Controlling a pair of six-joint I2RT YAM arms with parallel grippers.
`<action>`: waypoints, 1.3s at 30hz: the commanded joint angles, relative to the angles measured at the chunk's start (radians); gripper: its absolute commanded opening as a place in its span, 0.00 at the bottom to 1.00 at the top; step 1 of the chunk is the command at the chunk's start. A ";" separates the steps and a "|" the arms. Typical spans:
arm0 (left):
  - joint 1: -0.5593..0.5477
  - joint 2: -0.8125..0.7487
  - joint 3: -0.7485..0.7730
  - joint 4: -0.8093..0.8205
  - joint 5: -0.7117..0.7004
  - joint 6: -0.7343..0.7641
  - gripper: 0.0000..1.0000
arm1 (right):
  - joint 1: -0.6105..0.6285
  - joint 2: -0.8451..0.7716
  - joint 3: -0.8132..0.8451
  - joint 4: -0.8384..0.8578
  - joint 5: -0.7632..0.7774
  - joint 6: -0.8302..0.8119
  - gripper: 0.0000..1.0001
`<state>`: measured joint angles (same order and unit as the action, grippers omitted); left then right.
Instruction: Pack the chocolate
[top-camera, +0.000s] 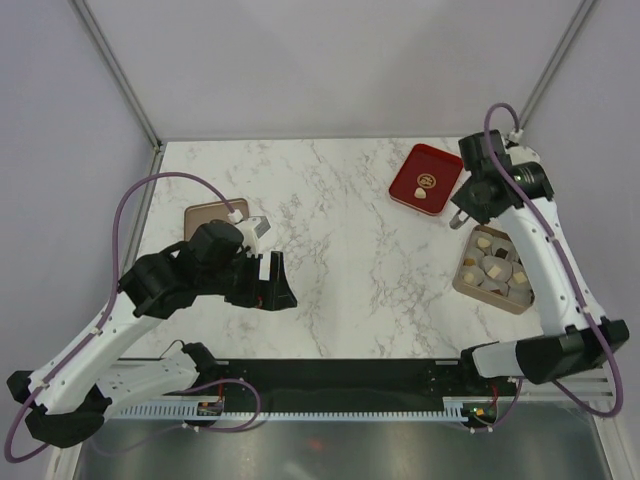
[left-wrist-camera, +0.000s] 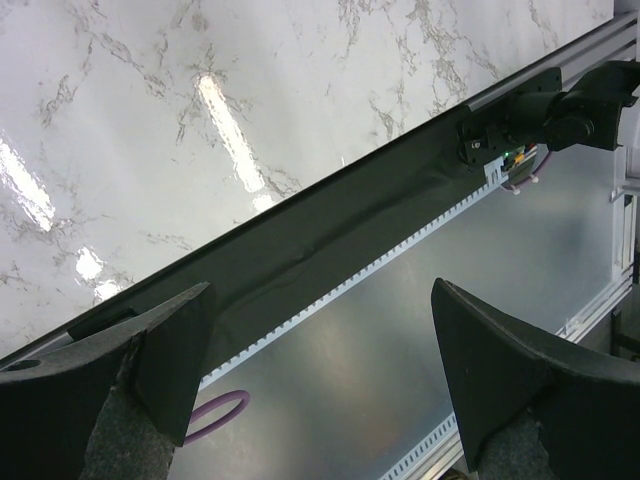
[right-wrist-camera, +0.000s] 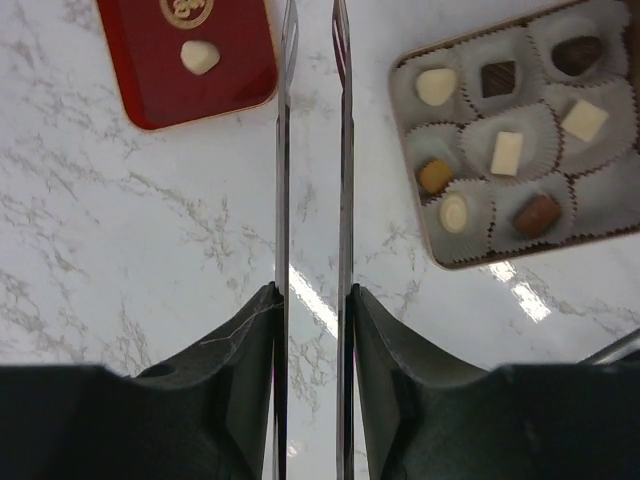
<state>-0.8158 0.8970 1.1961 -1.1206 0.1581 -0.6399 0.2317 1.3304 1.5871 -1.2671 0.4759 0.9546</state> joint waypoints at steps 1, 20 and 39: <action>-0.008 0.003 0.034 0.008 -0.026 0.034 0.96 | 0.001 0.108 0.099 0.089 -0.137 -0.263 0.42; -0.006 0.016 -0.004 0.035 -0.048 0.045 0.96 | 0.031 0.306 0.048 0.305 -0.283 -0.734 0.52; -0.008 0.036 -0.043 0.058 -0.048 0.059 0.96 | 0.009 0.452 0.120 0.362 -0.240 -0.892 0.53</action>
<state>-0.8158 0.9318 1.1606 -1.0969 0.1230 -0.6159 0.2565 1.7809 1.6558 -0.9504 0.2134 0.0967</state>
